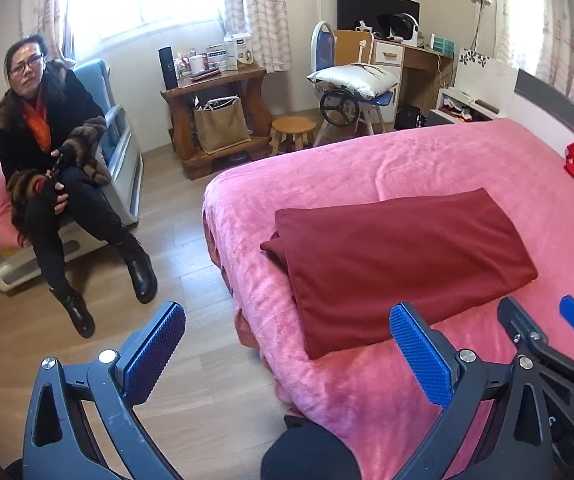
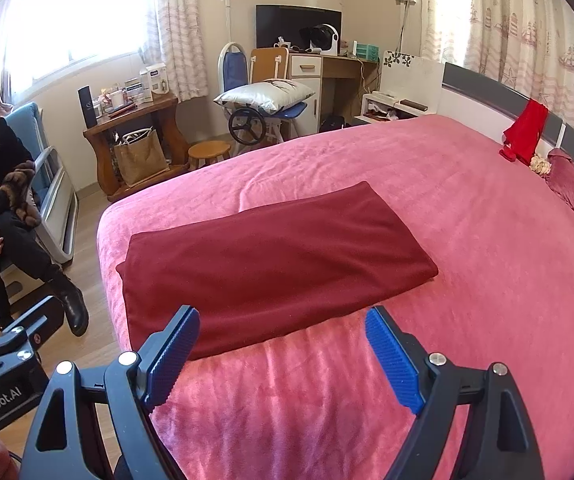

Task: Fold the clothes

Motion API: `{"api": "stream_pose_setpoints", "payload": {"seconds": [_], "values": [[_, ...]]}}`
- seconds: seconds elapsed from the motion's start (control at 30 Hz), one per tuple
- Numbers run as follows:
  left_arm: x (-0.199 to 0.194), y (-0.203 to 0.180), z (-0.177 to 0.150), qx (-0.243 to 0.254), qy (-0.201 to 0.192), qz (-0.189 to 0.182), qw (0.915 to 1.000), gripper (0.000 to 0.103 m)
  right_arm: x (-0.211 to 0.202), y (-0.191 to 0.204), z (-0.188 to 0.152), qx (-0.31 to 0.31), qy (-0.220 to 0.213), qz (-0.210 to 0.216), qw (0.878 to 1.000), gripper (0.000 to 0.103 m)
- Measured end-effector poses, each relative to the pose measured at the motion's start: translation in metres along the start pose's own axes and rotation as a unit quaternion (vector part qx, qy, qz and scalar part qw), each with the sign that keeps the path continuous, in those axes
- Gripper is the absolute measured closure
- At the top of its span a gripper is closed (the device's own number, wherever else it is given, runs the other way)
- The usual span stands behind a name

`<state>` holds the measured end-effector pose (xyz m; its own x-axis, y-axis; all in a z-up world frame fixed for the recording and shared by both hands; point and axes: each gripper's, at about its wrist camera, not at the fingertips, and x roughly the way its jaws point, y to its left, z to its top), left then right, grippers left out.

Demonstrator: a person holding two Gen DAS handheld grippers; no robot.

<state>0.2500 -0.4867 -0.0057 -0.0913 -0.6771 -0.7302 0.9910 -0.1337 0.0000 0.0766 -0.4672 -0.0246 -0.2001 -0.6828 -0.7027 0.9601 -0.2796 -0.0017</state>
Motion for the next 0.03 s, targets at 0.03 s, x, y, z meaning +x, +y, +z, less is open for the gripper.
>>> {"api": "stream_pose_setpoints", "payload": {"seconds": [0.03], "values": [[-0.0003,0.0012,0.0002,-0.005,-0.002,-0.004,1.0000,0.000,0.0002,-0.0004,-0.0001,0.001,0.001,0.000,1.000,0.016]]}}
